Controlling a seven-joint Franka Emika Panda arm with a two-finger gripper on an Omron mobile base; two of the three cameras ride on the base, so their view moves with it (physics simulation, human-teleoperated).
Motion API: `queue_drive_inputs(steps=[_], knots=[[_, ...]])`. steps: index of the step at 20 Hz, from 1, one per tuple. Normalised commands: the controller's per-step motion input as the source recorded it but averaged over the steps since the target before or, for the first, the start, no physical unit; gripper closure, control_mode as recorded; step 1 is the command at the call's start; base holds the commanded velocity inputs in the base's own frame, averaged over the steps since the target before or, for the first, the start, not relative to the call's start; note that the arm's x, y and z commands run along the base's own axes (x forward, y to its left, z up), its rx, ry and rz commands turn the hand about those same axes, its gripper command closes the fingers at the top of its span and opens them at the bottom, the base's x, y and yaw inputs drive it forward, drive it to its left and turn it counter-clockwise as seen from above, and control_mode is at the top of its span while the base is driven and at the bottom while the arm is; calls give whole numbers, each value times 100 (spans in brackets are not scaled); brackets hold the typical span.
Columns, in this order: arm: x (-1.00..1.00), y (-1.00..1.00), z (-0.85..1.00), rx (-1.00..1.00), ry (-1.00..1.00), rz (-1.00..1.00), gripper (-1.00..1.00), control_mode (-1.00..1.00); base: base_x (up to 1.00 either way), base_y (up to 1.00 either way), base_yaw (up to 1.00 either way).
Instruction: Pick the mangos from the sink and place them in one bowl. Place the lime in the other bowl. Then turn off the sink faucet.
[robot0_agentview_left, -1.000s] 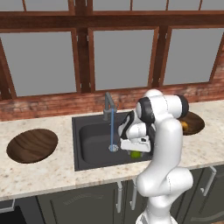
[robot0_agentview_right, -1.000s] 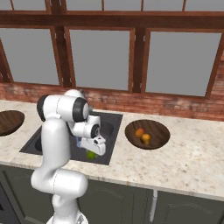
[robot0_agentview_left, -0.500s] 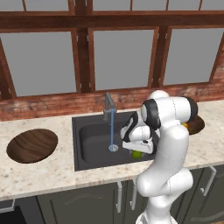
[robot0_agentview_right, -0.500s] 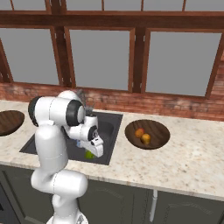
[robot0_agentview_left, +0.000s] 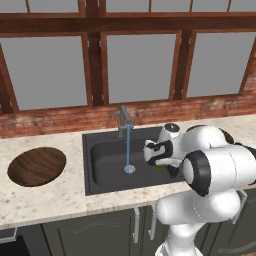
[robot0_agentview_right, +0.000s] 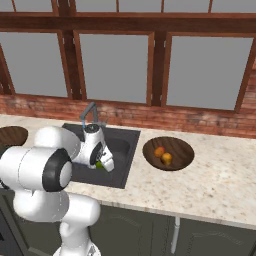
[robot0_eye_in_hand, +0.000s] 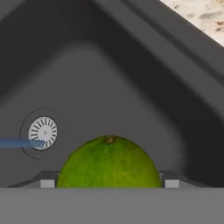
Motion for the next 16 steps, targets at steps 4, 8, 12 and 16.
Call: queue_drive_inputs(steps=[4, 8, 12, 16], knots=[[-12, 0, 100, 0, -35, -2, 100, -100, 0, 0, 0], [-21, 10, 100, 0, -17, -3, 100, -100, 0, 0, 0], [-11, 39, 100, 0, -1, 1, 100, -100, 0, 0, 0], [-7, 59, 96, -1, 0, 12, 100, -100, 0, 0, 0]])
